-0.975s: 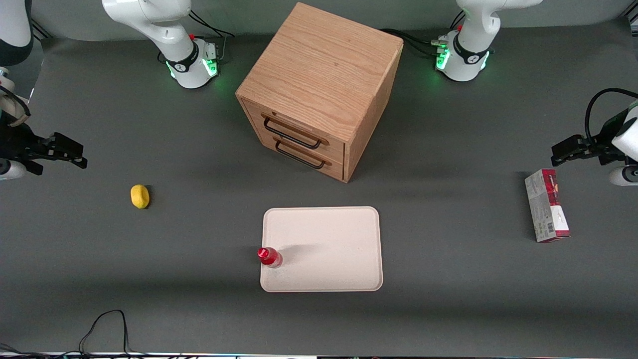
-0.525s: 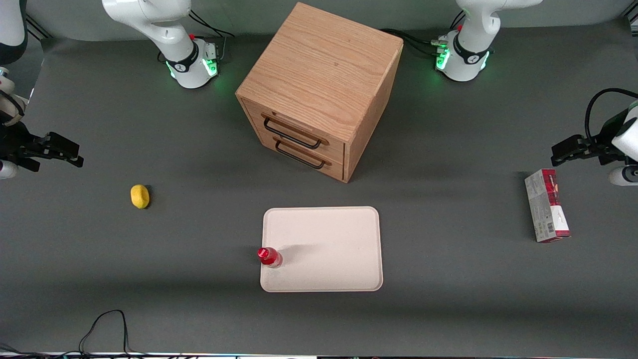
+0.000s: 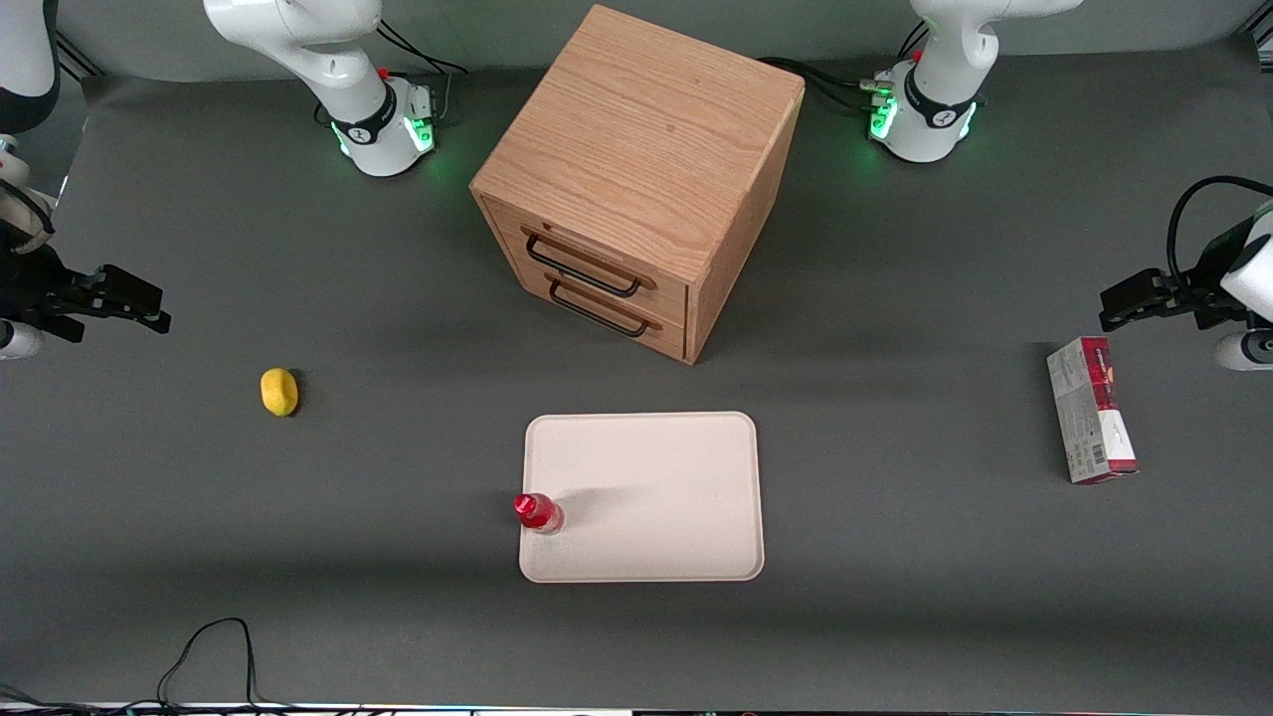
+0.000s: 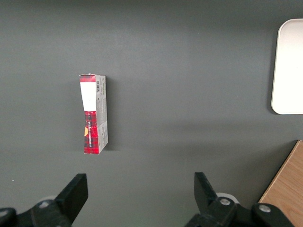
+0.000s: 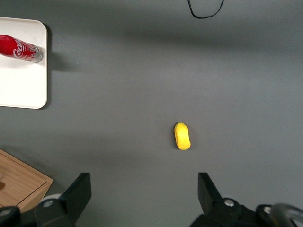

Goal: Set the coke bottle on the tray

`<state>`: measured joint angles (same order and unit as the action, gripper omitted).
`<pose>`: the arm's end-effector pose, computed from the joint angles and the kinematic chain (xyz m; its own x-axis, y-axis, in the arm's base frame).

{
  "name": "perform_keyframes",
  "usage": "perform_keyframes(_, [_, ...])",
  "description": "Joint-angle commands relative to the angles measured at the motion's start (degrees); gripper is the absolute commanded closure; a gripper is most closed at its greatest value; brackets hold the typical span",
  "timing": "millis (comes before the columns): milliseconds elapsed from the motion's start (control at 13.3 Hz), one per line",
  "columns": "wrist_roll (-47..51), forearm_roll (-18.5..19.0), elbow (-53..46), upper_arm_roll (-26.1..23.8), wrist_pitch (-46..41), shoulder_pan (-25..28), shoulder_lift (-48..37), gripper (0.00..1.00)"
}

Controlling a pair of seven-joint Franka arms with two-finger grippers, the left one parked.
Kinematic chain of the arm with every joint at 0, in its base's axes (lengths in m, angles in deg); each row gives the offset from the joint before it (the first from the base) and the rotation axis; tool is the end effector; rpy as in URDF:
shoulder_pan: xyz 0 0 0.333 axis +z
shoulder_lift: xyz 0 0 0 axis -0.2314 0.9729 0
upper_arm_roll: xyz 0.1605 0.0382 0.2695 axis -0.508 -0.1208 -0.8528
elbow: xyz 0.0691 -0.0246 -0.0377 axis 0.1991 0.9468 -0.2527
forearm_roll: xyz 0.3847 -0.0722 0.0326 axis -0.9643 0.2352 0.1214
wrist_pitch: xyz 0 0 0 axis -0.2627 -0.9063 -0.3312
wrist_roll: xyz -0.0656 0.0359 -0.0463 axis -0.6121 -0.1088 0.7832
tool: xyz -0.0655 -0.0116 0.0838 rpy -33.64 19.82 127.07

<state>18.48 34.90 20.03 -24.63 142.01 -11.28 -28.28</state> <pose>0.5763 -0.0223 0.6060 0.9973 0.0719 0.0166 0.0716 -0.9973 0.0176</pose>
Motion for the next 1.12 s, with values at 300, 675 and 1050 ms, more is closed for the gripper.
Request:
perform_keyframes(300, [0.75,0.48,0.41,1.75,-0.57,1.59,-0.83,0.00])
perform_keyframes(675, [0.75,0.39,-0.64,1.40,-0.57,1.42,-0.21,0.00])
perform_keyframes(1050, [0.75,0.39,-0.73,-2.65,-0.57,-2.36,-0.21,0.00])
